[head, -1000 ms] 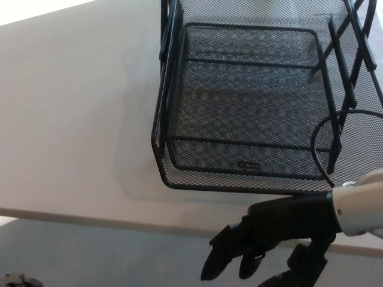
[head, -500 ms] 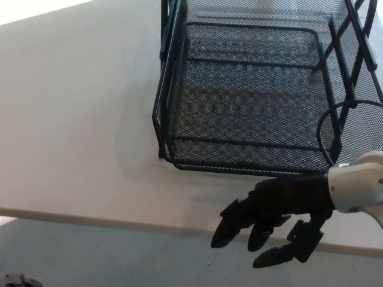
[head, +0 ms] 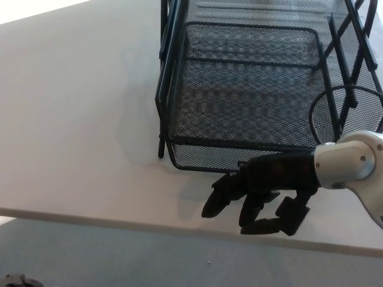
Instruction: A balck drawer is kept on the middle of the table and the robot uses its right hand to push it back away from the robot
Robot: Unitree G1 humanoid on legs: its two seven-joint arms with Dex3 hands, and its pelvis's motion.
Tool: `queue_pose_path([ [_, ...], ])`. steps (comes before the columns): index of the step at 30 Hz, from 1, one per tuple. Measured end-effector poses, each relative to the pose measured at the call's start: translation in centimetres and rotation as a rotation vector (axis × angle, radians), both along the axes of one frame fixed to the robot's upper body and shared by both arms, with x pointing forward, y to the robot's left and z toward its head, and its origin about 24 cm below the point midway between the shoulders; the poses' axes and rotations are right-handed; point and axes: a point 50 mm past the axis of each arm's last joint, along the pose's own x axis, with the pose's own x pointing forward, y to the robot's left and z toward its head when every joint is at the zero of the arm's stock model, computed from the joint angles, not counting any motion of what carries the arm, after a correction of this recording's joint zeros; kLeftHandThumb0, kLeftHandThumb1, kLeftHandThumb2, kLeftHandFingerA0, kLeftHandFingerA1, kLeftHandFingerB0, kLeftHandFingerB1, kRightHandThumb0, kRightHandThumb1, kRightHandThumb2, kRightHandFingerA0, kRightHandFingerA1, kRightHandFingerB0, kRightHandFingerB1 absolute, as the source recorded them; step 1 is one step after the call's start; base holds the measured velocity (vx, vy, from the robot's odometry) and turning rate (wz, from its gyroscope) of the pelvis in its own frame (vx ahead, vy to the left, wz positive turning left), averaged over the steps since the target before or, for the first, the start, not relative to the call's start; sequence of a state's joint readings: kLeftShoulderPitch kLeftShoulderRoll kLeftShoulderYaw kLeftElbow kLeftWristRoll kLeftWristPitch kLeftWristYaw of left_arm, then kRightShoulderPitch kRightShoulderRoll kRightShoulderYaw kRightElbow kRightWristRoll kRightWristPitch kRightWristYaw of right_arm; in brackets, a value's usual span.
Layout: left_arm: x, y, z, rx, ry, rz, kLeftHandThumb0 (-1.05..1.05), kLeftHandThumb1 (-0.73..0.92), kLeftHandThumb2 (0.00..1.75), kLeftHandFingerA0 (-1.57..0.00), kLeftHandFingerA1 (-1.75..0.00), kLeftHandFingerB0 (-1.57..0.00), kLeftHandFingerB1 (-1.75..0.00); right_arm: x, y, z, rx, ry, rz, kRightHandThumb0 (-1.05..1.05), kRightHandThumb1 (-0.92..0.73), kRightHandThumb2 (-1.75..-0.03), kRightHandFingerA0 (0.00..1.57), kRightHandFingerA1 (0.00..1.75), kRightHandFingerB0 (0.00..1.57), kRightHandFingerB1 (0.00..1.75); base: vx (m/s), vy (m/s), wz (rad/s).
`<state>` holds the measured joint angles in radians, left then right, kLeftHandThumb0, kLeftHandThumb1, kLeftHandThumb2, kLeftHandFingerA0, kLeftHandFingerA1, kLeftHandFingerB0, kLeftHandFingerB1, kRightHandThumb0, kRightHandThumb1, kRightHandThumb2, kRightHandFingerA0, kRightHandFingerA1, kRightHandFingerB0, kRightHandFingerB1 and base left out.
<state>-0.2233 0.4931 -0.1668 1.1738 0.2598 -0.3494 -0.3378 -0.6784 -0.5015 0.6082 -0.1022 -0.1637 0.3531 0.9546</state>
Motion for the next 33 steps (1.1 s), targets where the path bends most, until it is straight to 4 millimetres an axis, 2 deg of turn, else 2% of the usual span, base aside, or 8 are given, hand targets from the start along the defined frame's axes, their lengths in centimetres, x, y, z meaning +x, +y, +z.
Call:
queue_pose_path([
  [3,0.0,0.0,0.0,0.0,0.001,0.0,-0.61,0.6,0.97,-0.37,-0.53,-0.2,-0.44,0.6,0.1,0.3,0.004,-0.012,-0.008,-0.61,-0.78,-0.64,0.45,0.4,0.37,0.34,0.0,0.0,0.0],
  [7,-0.1,0.0,0.0,0.0,0.001,0.0,-0.64,0.62,0.97,-0.36,-0.52,-0.21,-0.44,1.2,0.2,0.9,0.012,-0.033,-0.019,-0.62,-0.73,-0.64,0.45,0.41,0.35,0.35,0.0,0.0,0.0],
  [9,-0.2,0.0,-0.1,0.0,0.007,0.001,-0.65,0.62,0.96,-0.36,-0.52,-0.21,-0.43,1.6,0.2,1.3,0.018,-0.042,-0.03,-0.6,-0.77,-0.63,0.46,0.4,0.38,0.35,0.0,0.0,0.0],
  [16,-0.4,0.0,-0.2,0.002,0.013,-0.003,-0.61,0.61,0.97,-0.37,-0.53,-0.21,-0.44,2.8,0.1,2.0,0.036,-0.048,-0.072,-0.59,-0.75,-0.63,0.51,0.43,0.38,0.35,0.0,0.0,0.0],
  [23,-0.4,0.0,-0.3,0.003,0.016,-0.005,-0.59,0.6,0.96,-0.38,-0.53,-0.22,-0.45,4.3,-0.3,1.6,0.043,-0.007,-0.134,-0.59,-0.74,-0.62,0.52,0.43,0.39,0.36,0.0,0.0,0.0],
  [33,-0.5,0.0,-0.3,0.003,0.017,-0.005,-0.6,0.61,0.96,-0.36,-0.53,-0.21,-0.44,5.4,-1.0,1.2,0.031,0.01,-0.188,-0.58,-0.7,-0.63,0.51,0.42,0.38,0.36,0.0,0.0,0.0],
])
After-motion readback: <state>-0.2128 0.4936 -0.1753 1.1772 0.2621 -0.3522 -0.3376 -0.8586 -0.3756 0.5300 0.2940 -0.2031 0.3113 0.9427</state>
